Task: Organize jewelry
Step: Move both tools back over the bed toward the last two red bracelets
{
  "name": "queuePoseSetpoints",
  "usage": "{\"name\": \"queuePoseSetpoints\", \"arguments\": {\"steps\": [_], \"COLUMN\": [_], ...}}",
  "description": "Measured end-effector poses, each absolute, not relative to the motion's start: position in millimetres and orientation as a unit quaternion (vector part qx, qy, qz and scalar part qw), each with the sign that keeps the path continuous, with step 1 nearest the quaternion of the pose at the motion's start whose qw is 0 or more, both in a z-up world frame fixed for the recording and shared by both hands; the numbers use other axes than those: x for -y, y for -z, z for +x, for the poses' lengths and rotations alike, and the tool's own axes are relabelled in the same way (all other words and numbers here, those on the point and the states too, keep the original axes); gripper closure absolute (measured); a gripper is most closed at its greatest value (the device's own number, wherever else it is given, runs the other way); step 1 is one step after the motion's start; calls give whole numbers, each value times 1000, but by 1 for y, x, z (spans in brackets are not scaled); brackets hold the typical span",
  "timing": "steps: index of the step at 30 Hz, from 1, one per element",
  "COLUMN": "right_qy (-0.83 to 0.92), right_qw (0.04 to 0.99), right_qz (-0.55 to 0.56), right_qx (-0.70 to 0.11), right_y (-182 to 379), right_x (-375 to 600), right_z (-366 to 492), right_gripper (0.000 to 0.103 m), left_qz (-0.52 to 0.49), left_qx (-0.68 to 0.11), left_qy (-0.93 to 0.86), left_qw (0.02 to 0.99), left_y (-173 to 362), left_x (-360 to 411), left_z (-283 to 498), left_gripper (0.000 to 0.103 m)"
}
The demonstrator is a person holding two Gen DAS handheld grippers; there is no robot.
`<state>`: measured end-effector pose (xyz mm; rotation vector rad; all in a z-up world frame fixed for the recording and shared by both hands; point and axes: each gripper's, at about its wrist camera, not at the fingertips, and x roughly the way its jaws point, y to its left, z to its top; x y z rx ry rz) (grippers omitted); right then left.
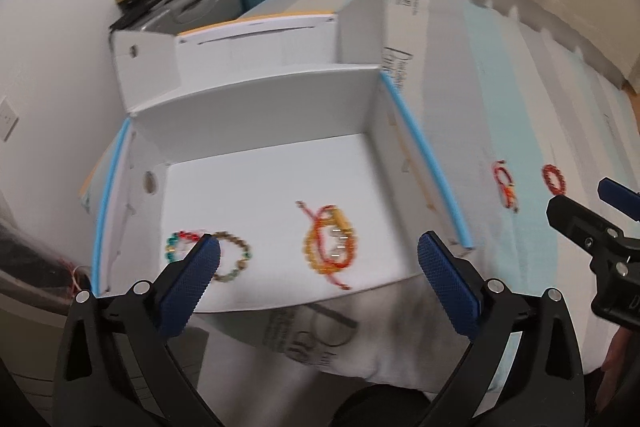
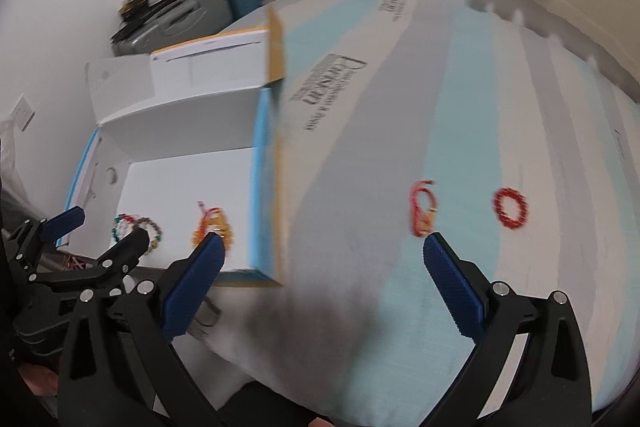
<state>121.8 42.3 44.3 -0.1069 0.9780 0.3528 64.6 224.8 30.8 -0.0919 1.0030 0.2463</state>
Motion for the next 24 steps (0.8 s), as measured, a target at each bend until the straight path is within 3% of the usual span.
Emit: {"name": "queuePoseSetpoints", "arguments": {"steps": [24], "right_qy": [-34], "right_qw": [881], "right_qz": [6], "right_qx": [-472], "right_y": [-26], "right_x": [150], "right_z": [169], "right_gripper": [7], "left_qz": [15], "left_qx": [-477], "left_qy": [-5], "left_qw": [879], "left_y": [-6], "left_x": [-62], "left_z": [132], "left_gripper": [6]}}
